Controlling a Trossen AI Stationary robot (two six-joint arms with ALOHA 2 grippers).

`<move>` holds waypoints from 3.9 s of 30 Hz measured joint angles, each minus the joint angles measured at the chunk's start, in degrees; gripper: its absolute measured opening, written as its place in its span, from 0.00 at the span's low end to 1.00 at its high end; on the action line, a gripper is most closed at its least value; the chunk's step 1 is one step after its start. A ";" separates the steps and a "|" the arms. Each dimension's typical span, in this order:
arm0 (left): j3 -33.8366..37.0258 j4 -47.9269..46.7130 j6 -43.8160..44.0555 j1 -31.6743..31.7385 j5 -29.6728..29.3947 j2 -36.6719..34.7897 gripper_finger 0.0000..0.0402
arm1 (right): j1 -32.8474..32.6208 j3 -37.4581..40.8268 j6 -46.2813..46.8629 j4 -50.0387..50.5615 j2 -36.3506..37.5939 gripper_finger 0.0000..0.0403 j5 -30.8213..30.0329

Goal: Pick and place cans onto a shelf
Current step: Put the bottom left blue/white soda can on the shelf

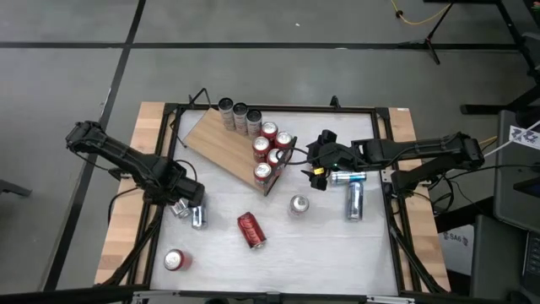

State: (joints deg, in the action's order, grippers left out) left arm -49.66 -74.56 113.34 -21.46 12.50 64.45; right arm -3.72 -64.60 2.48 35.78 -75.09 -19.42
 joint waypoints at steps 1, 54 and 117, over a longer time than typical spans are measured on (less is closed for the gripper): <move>0.23 0.00 1.23 -0.40 -0.30 0.00 0.98 | 0.02 0.00 -0.02 -0.20 0.00 0.97 0.00; 2.75 20.79 -4.31 0.41 -22.50 23.45 0.97 | 0.00 0.00 -7.52 -3.14 0.00 0.97 2.56; 3.73 62.53 -53.90 5.02 -38.26 23.23 0.54 | -0.03 0.00 -7.50 -3.16 -0.02 0.97 20.11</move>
State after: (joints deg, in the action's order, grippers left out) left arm -45.93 -12.03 59.44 -16.44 -25.76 87.68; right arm -3.75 -64.60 -5.02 32.62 -75.11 0.69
